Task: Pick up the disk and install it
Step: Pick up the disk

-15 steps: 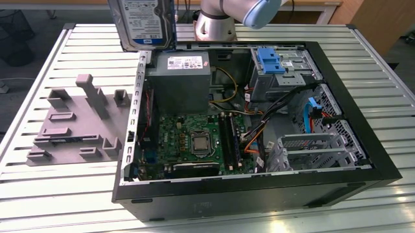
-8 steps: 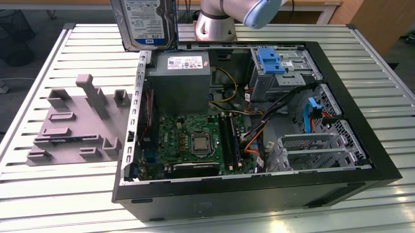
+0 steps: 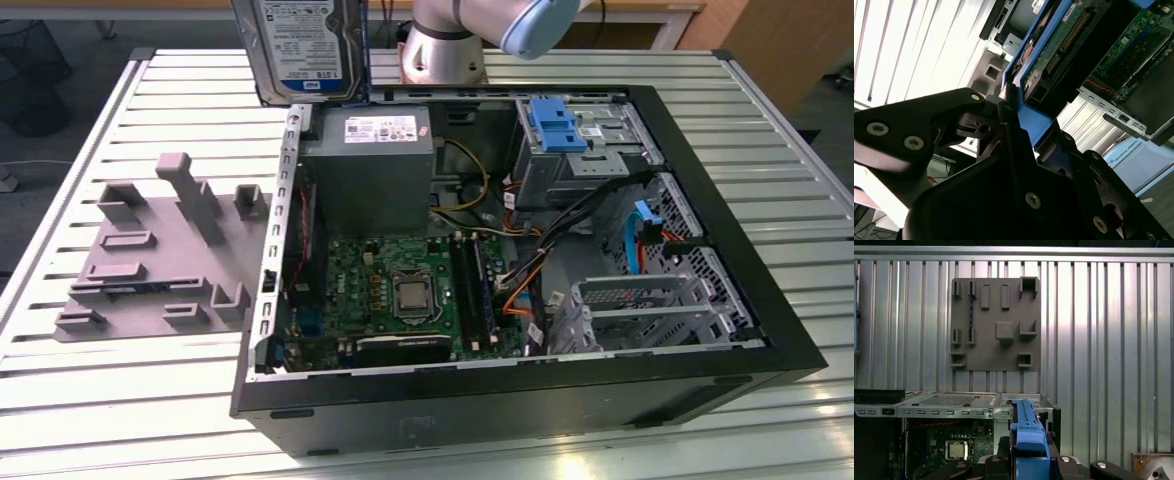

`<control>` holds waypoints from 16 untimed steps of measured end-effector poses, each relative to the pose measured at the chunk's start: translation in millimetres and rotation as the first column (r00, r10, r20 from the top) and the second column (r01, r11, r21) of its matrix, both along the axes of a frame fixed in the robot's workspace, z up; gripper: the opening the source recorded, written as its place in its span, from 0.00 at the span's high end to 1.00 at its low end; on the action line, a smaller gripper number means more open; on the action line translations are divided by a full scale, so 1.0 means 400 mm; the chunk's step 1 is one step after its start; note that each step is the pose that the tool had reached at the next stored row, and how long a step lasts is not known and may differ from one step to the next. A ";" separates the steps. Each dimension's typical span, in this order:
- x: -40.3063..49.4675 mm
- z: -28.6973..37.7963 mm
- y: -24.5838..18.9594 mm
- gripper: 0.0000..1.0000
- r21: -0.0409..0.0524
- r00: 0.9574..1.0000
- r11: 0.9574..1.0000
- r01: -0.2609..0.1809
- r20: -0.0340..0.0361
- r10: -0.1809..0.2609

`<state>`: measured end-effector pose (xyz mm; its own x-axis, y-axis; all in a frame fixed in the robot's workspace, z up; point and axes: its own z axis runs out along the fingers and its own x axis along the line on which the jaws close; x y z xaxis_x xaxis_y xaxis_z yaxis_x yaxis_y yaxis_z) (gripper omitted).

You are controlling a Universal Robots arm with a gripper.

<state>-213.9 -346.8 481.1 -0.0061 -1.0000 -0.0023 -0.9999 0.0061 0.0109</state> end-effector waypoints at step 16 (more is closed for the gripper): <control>0.029 0.000 0.000 0.64 0.000 1.000 1.000 0.000 0.000 0.000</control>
